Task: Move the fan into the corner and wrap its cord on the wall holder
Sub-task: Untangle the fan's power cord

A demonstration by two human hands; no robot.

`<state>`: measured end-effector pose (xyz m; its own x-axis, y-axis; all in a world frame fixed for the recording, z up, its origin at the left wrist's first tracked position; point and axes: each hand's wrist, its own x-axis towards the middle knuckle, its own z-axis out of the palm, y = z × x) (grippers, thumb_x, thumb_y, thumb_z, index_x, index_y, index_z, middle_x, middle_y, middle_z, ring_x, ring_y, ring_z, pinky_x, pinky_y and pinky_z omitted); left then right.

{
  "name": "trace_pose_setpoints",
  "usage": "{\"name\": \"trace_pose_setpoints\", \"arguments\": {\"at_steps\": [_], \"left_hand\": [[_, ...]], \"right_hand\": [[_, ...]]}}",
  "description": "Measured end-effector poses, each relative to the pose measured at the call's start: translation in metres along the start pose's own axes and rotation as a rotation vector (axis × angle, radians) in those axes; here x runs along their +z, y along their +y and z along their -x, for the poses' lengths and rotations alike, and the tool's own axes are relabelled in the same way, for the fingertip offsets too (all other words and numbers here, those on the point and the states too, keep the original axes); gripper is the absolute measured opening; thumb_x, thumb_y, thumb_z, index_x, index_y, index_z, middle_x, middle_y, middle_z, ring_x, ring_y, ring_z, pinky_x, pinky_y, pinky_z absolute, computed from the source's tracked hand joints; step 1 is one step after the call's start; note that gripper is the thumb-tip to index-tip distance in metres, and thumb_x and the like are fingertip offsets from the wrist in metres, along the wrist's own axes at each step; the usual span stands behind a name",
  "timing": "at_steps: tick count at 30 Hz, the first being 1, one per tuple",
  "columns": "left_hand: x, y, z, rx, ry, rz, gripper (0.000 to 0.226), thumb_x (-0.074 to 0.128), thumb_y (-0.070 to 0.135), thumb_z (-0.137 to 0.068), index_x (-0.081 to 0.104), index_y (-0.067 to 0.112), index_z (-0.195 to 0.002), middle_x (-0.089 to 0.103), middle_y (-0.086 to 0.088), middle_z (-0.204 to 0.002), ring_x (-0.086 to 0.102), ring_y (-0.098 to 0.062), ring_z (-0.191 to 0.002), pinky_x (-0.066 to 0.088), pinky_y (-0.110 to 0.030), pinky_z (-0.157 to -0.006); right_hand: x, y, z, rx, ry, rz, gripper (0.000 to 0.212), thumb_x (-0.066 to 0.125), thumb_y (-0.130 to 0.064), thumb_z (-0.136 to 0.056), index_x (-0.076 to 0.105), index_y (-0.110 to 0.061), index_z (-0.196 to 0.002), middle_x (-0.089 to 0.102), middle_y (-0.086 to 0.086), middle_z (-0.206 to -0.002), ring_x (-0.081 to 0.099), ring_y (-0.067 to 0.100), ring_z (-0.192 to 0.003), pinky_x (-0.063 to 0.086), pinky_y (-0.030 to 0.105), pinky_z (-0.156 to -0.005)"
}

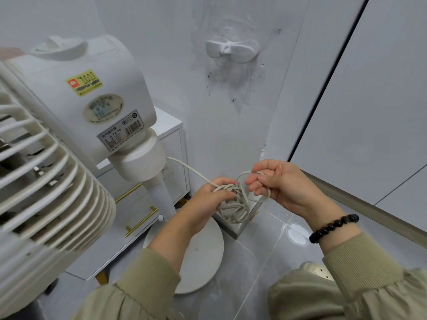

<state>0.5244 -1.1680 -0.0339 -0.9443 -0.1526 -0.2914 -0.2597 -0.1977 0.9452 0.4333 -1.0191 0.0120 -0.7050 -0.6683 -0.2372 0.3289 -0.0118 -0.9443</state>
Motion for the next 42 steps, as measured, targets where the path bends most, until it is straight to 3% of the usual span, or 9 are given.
{"name": "trace_pose_setpoints", "arguments": {"at_steps": [3,9,12,15,20,24,29,37,42], "left_hand": [[-0.001,-0.001,-0.001,-0.054,-0.029,0.051,0.018,0.049,0.003,-0.092,0.060,0.017,-0.091,0.061,-0.006,-0.087,0.057,-0.016,-0.079,0.047,-0.030,-0.075],[0.002,-0.006,-0.006,-0.011,0.169,-0.107,0.013,0.053,0.010,-0.092,0.058,0.022,-0.087,0.062,-0.005,-0.084,0.061,-0.017,-0.074,0.052,-0.031,-0.071],[0.002,-0.006,-0.007,0.029,0.202,-0.116,0.014,0.055,0.010,-0.091,0.059,0.023,-0.087,0.064,-0.005,-0.084,0.062,-0.018,-0.076,0.053,-0.032,-0.070],[0.004,-0.006,-0.008,0.054,0.200,-0.115,0.016,0.055,0.012,-0.091,0.064,0.024,-0.090,0.067,-0.007,-0.088,0.064,-0.020,-0.081,0.054,-0.034,-0.071],[0.009,-0.008,-0.010,0.048,0.303,-0.128,0.014,0.059,0.026,-0.090,0.069,0.015,-0.090,0.068,-0.007,-0.078,0.063,-0.021,-0.073,0.055,-0.031,-0.064],[0.008,-0.008,-0.012,0.009,0.372,-0.155,0.017,0.062,0.026,-0.087,0.070,0.012,-0.082,0.068,-0.006,-0.072,0.062,-0.020,-0.067,0.045,-0.025,-0.053],[0.007,-0.006,-0.012,-0.053,0.358,-0.086,0.018,0.062,0.029,-0.087,0.069,0.013,-0.082,0.069,-0.007,-0.075,0.066,-0.025,-0.072,0.052,-0.031,-0.062],[0.011,-0.003,-0.012,-0.030,0.413,-0.106,0.018,0.062,0.029,-0.082,0.069,0.017,-0.071,0.065,-0.006,-0.067,0.059,-0.023,-0.067,0.051,-0.035,-0.066],[0.013,-0.001,-0.011,-0.014,0.450,-0.142,0.020,0.061,0.026,-0.083,0.071,0.010,-0.078,0.069,-0.016,-0.077,0.060,-0.024,-0.069,0.052,-0.036,-0.068]], "right_hand": [[-0.001,0.001,-0.001,-0.048,0.043,0.093,0.021,0.042,0.014,-0.090,0.056,-0.002,-0.085,0.070,0.010,-0.066,0.065,0.013,-0.052,0.054,0.020,-0.052],[0.004,0.012,-0.004,-0.239,0.379,0.844,0.017,0.057,-0.006,-0.086,0.068,-0.016,-0.078,0.068,0.004,-0.091,0.060,0.019,-0.082,0.044,0.025,-0.072],[0.006,0.015,-0.001,-0.303,0.319,1.113,0.011,0.064,-0.025,-0.084,0.070,-0.017,-0.081,0.059,-0.004,-0.119,0.048,0.012,-0.116,0.031,0.018,-0.091],[0.008,0.021,0.000,-0.347,0.260,1.301,0.019,0.068,-0.035,-0.081,0.073,-0.017,-0.082,0.054,-0.004,-0.130,0.038,0.011,-0.125,0.024,0.015,-0.093],[0.009,0.030,0.000,-0.469,0.255,1.354,0.015,0.065,-0.019,-0.083,0.071,-0.009,-0.075,0.054,0.000,-0.129,0.044,0.015,-0.121,0.029,0.015,-0.091],[0.012,0.035,0.001,-0.735,0.230,1.450,0.015,0.070,-0.008,-0.074,0.065,-0.006,-0.061,0.063,0.010,-0.113,0.058,0.026,-0.102,0.049,0.032,-0.084],[0.015,0.039,0.004,-0.987,0.285,1.441,0.022,0.058,-0.006,-0.081,0.060,0.000,-0.060,0.063,0.015,-0.106,0.053,0.022,-0.094,0.046,0.027,-0.079],[0.018,0.049,0.006,-1.064,0.388,1.280,0.018,0.054,-0.002,-0.086,0.062,0.001,-0.071,0.062,0.020,-0.107,0.065,0.021,-0.088,0.048,0.018,-0.072],[0.024,0.052,0.004,-1.088,0.558,1.309,0.020,0.055,-0.006,-0.086,0.062,-0.001,-0.068,0.064,0.018,-0.106,0.059,0.023,-0.095,0.053,0.026,-0.067]]}}
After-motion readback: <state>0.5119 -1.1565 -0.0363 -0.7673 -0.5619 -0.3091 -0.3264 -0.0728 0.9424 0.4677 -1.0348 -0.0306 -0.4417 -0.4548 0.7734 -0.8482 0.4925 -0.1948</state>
